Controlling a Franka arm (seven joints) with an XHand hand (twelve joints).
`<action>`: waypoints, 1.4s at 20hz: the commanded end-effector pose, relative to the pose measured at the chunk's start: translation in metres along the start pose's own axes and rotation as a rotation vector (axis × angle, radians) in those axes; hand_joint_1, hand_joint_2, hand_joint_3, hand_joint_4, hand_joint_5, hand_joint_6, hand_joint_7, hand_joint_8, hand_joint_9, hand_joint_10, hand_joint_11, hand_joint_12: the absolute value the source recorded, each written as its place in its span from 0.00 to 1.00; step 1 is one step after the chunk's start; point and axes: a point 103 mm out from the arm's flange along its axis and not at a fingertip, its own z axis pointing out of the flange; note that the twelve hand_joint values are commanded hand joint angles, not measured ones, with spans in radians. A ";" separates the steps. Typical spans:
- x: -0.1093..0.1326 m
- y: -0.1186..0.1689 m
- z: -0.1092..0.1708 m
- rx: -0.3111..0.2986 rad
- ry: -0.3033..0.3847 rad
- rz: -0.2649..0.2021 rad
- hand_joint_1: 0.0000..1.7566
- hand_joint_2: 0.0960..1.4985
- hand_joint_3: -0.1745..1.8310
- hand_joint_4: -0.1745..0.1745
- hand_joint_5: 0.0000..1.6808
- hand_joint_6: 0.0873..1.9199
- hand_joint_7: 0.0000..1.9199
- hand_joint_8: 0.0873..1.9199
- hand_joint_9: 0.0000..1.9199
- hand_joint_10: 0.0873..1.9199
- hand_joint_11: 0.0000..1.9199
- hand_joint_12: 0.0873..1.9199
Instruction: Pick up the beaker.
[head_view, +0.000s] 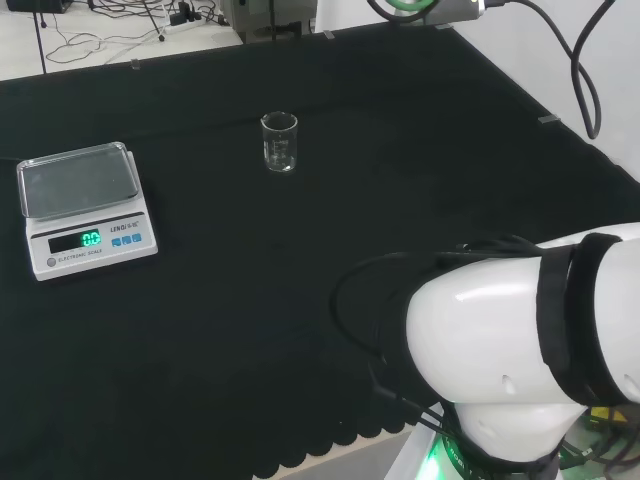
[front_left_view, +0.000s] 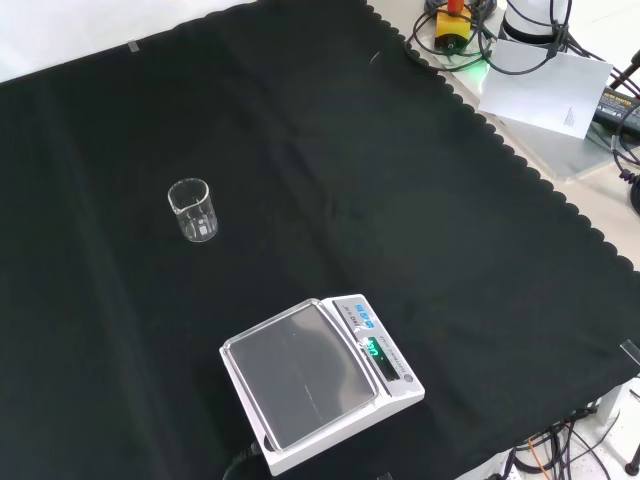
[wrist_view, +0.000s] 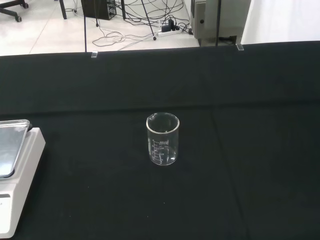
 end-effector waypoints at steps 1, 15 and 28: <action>0.000 0.000 0.000 -0.007 -0.005 0.005 0.36 0.39 0.29 0.49 0.13 0.00 0.12 0.39 0.13 0.44 0.01 0.72; -0.009 0.029 0.025 0.053 -0.018 0.002 0.34 0.41 0.26 0.46 0.15 0.00 0.15 0.38 0.12 0.43 0.00 0.70; 0.006 0.139 0.090 0.096 0.028 -0.068 0.35 0.42 0.25 0.46 0.15 0.00 0.15 0.37 0.12 0.42 0.00 0.68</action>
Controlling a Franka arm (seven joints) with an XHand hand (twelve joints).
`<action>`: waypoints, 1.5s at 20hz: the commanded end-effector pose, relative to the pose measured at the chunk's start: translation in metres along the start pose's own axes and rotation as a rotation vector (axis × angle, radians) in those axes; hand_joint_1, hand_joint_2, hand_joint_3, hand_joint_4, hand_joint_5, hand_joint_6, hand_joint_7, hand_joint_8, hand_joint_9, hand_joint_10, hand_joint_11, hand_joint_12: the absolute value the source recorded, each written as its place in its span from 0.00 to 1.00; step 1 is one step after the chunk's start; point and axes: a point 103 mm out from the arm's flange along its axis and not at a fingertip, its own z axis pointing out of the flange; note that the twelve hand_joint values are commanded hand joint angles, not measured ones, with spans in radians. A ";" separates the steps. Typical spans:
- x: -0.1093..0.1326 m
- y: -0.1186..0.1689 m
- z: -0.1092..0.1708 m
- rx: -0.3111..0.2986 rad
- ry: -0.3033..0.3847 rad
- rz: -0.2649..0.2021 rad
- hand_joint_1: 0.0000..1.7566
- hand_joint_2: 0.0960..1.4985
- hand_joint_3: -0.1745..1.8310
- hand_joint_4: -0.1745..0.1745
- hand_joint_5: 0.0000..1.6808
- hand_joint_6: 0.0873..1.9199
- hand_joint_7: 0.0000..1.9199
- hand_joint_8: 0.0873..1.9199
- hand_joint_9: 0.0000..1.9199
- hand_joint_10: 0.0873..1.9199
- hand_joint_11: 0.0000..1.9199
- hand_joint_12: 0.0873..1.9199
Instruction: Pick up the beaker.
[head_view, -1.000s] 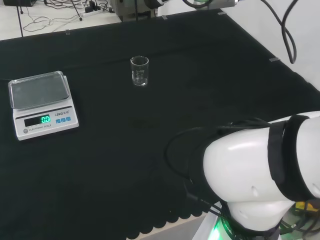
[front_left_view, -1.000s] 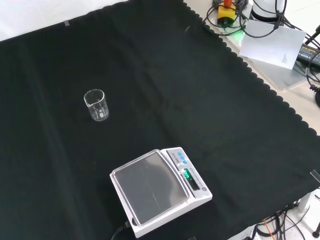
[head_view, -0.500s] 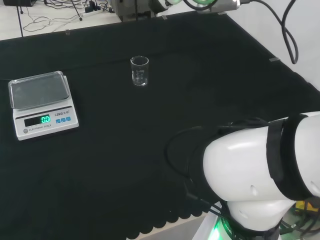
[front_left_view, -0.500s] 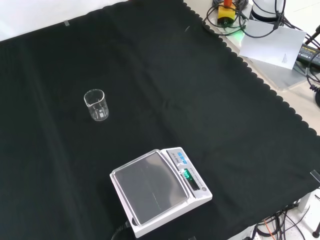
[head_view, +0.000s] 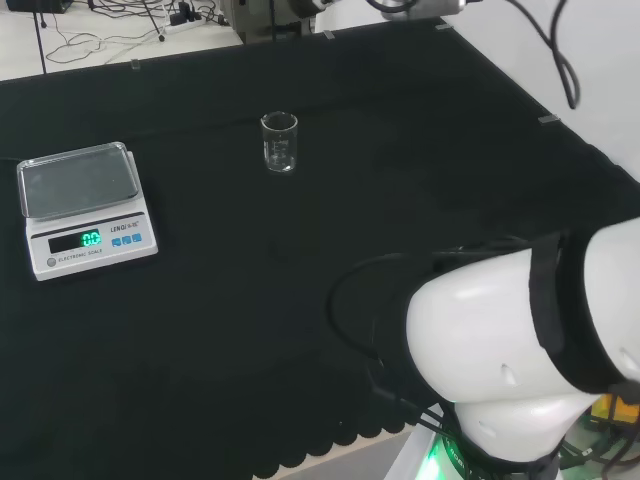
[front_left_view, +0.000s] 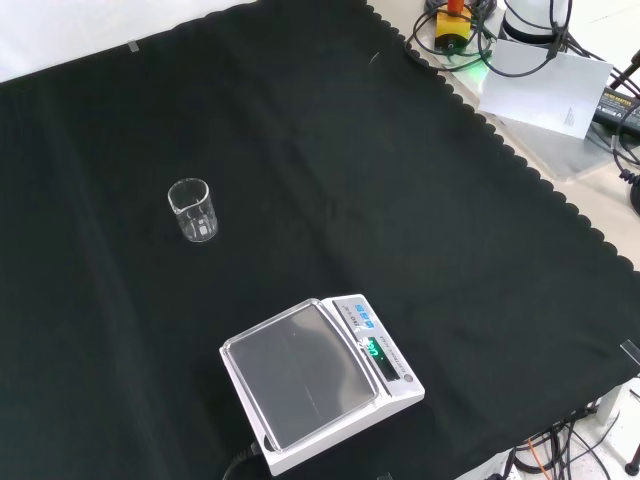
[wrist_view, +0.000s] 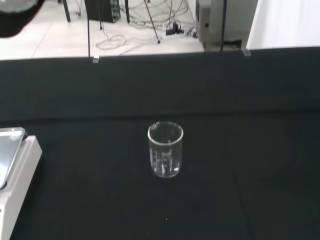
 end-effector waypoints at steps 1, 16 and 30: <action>0.002 0.102 0.078 0.093 0.023 -0.060 0.35 0.42 0.25 0.46 0.15 0.00 0.15 0.37 0.12 0.42 0.00 0.68; -0.001 0.209 0.209 0.119 0.136 -0.031 0.36 0.43 0.24 0.45 0.13 0.00 0.13 0.37 0.11 0.42 0.00 0.66; 0.013 0.243 0.260 0.173 0.168 -0.026 0.36 0.44 0.22 0.49 0.08 0.00 0.06 0.37 0.07 0.43 0.00 0.61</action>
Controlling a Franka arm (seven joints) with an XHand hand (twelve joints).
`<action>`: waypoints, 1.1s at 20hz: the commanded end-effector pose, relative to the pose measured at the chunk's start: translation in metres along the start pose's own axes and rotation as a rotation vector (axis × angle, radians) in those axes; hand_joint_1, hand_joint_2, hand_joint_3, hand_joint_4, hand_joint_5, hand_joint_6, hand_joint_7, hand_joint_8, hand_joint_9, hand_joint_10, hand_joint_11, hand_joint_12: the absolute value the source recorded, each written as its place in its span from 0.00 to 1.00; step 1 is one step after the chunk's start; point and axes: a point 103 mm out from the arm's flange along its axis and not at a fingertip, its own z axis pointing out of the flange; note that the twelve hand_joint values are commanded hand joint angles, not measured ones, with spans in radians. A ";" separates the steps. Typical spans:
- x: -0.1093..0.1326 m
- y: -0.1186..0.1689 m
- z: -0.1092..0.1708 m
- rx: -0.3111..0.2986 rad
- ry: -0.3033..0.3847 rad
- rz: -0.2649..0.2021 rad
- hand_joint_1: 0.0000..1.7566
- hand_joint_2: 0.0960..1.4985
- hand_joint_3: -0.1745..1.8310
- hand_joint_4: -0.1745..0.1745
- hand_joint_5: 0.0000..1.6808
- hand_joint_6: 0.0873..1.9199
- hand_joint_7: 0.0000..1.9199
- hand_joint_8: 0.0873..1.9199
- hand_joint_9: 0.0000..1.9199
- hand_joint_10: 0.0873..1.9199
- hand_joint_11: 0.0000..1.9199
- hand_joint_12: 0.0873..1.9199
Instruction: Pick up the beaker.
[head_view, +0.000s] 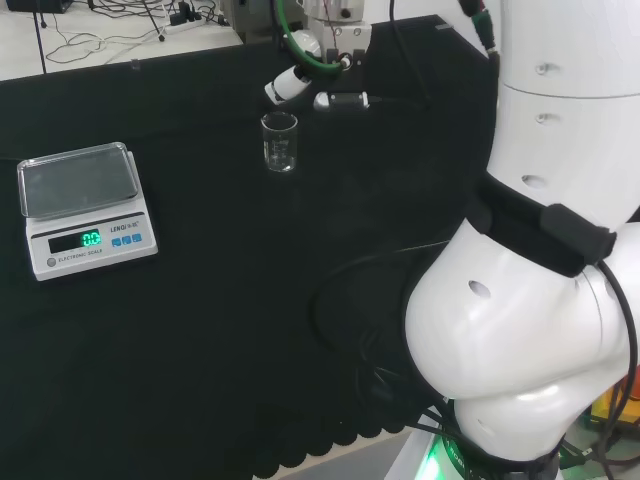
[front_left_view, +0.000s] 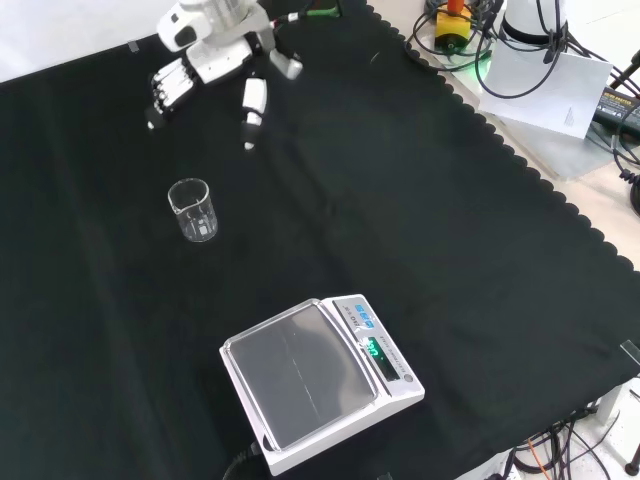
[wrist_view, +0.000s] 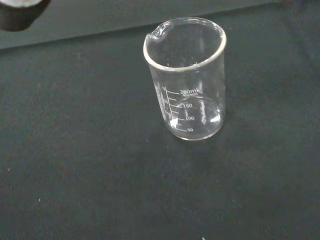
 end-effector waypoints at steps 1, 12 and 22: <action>0.008 0.025 0.012 -0.009 0.022 -0.006 0.36 0.44 0.22 0.49 0.08 0.00 0.06 0.37 0.07 0.43 0.00 0.61; 0.004 0.049 0.048 0.056 0.071 0.022 0.36 0.44 0.22 0.49 0.08 0.00 0.06 0.37 0.07 0.43 0.00 0.60; -0.007 0.060 0.070 0.093 0.072 0.035 0.36 0.44 0.22 0.49 0.08 0.00 0.06 0.37 0.07 0.43 0.00 0.60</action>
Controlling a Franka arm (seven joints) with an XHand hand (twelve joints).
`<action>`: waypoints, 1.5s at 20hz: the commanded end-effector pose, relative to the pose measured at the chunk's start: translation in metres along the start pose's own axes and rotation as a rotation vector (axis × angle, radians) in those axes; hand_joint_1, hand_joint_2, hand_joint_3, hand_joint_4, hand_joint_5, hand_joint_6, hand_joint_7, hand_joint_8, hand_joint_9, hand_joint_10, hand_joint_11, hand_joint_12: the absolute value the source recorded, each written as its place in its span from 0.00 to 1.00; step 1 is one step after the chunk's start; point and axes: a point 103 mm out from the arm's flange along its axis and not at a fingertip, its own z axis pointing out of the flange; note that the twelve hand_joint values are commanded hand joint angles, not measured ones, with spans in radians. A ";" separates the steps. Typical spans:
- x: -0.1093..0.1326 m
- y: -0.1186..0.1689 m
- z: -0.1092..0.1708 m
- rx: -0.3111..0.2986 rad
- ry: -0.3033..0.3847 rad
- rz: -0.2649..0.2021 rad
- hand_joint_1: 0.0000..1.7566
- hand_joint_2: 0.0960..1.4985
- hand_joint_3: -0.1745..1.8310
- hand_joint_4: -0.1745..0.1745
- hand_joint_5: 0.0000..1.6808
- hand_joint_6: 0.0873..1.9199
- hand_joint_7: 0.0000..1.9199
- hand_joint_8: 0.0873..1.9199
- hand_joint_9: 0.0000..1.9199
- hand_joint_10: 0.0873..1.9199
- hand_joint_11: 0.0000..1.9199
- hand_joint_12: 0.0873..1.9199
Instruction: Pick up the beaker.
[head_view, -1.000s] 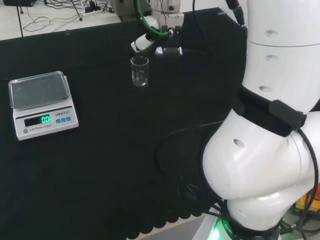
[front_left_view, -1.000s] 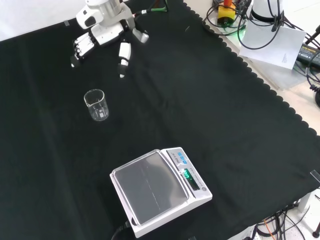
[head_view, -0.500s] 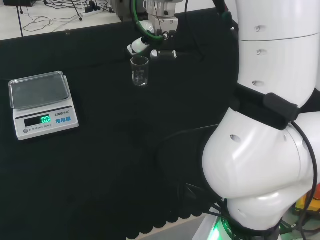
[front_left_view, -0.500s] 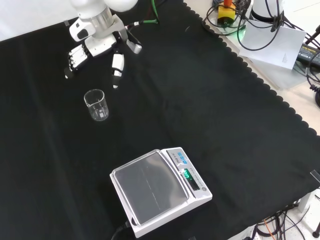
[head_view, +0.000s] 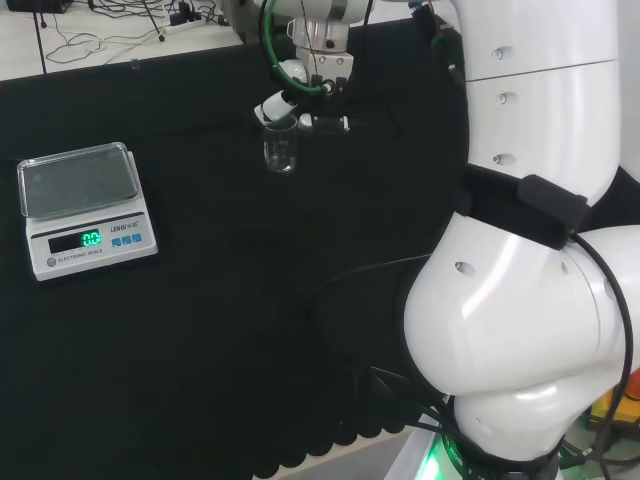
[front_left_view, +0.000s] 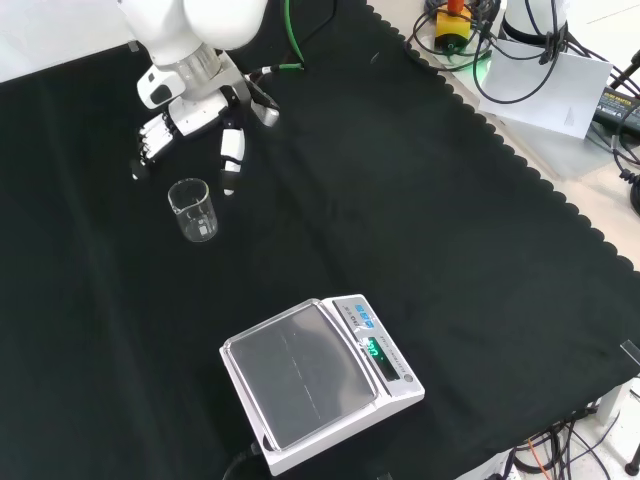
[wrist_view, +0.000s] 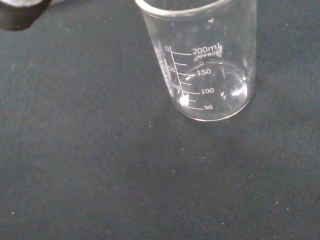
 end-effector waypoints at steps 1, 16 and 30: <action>-0.004 0.009 0.013 0.025 0.004 0.013 0.36 0.44 0.22 0.49 0.08 0.00 0.06 0.37 0.07 0.43 0.00 0.60; 0.013 0.043 0.053 0.079 -0.003 0.014 0.36 0.44 0.22 0.49 0.08 0.00 0.06 0.37 0.07 0.43 0.00 0.60; 0.016 0.041 0.062 0.025 -0.034 0.027 0.64 0.36 0.49 0.45 0.25 0.50 0.25 0.45 0.40 0.43 0.43 0.61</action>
